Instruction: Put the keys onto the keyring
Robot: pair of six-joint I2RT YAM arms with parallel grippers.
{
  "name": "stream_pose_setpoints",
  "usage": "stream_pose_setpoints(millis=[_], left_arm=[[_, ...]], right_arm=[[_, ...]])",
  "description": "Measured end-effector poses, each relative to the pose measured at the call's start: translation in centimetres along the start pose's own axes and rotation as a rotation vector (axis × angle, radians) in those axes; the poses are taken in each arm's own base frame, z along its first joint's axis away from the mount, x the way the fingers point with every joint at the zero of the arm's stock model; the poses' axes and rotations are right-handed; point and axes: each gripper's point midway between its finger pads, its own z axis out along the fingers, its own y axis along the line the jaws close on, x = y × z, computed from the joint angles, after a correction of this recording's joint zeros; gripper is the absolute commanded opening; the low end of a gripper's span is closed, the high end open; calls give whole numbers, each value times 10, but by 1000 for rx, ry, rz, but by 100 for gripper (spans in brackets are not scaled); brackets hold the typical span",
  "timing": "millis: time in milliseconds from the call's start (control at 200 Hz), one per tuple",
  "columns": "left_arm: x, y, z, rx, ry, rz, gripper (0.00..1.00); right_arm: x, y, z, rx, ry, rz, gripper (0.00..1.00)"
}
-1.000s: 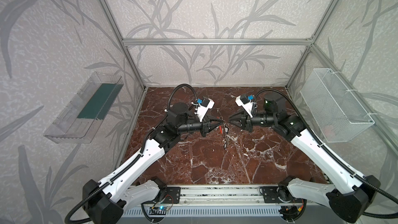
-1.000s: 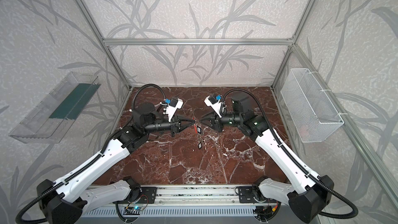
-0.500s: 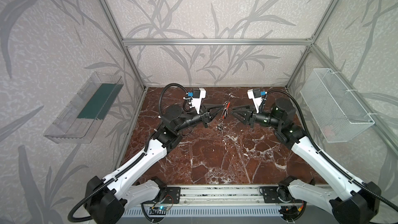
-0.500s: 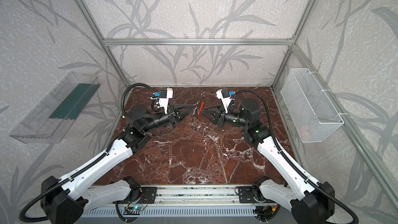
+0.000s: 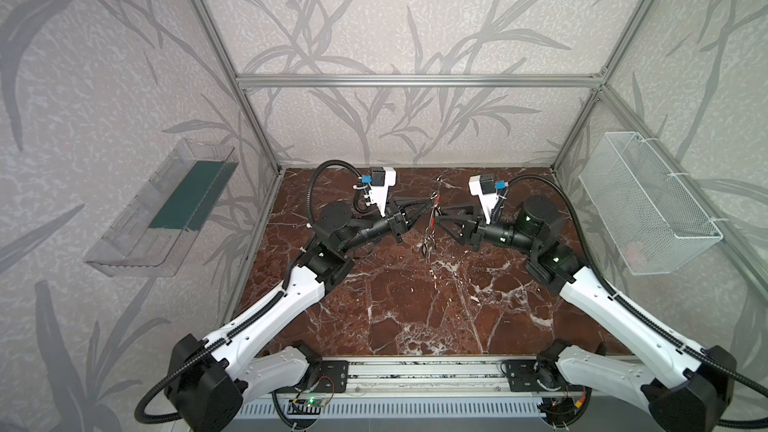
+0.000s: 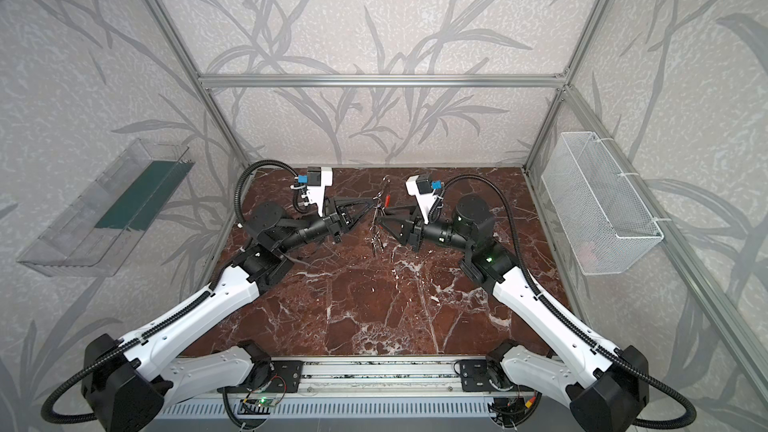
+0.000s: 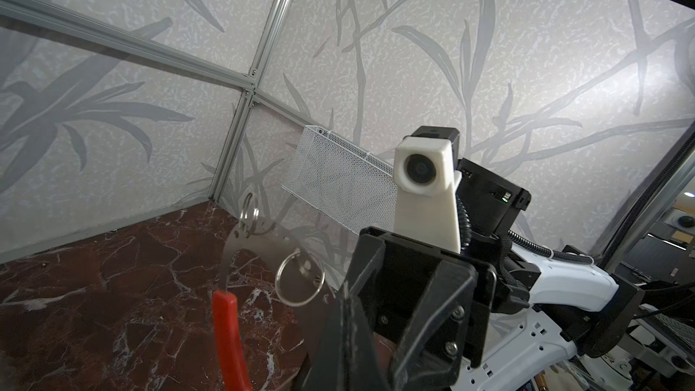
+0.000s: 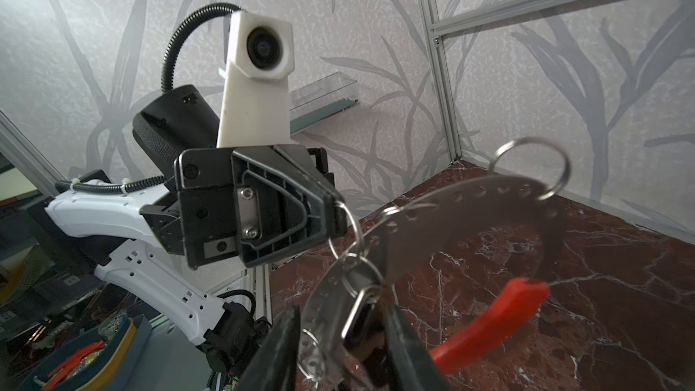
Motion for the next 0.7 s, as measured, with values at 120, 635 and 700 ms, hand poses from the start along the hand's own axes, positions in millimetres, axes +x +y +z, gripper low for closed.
stream_pose_setpoints(millis=[120, 635, 700], left_arm=[[0, 0, 0, -1, 1, -1, 0], [3, 2, 1, -5, 10, -7, 0], [4, 3, 1, -8, 14, -10, 0]], right_arm=[[4, 2, 1, 49, 9, -63, 33], [7, -15, 0, 185, 17, -167, 38], [4, -12, -1, 177, 6, -173, 40]])
